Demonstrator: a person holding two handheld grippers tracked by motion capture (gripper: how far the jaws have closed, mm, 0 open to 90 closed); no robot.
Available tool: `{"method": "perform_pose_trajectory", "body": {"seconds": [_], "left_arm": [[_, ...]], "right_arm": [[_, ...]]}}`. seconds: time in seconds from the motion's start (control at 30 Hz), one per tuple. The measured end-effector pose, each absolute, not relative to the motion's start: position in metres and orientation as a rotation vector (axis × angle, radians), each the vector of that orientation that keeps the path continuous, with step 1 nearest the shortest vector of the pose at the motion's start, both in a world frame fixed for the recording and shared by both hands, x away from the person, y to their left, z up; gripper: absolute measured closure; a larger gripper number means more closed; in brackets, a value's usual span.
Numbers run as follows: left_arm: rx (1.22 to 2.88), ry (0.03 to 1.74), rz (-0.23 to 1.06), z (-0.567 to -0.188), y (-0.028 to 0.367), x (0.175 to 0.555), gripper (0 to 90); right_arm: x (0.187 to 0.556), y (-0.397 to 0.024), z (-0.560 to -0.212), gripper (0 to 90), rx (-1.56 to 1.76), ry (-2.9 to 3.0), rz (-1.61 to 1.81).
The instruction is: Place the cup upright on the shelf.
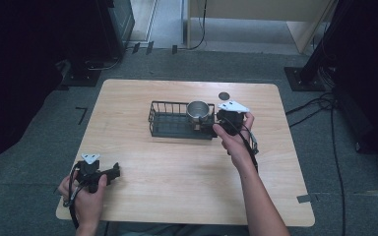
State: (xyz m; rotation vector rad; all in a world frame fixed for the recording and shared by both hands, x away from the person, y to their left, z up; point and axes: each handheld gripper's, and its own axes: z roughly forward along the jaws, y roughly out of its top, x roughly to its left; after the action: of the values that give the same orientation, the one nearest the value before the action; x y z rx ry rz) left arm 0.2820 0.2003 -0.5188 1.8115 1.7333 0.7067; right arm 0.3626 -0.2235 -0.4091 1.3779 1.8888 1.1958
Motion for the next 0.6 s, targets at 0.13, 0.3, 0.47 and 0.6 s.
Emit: {"method": "perform_pose_trajectory", "body": {"seconds": [0.13, 0.3, 0.47, 0.6], "left_arm": [[1.810, 1.734, 0.707, -0.519, 0.200, 0.282, 0.0], [1.814, 1.733, 0.706, -0.519, 0.200, 0.282, 0.0], [1.815, 1.733, 0.706, -0.519, 0.201, 0.282, 0.0], [1.815, 1.733, 0.707, -0.519, 0.200, 0.282, 0.0]], "right_arm": [[0.350, -0.235, -0.411, 0.0, 1.391, 1.868, 1.198], [0.335, -0.249, -0.418, 0.0, 1.409, 1.853, 1.177], [0.323, -0.261, -0.426, 0.0, 1.435, 1.829, 1.144], [0.314, -0.271, -0.433, 0.0, 1.466, 1.807, 1.118]]}}
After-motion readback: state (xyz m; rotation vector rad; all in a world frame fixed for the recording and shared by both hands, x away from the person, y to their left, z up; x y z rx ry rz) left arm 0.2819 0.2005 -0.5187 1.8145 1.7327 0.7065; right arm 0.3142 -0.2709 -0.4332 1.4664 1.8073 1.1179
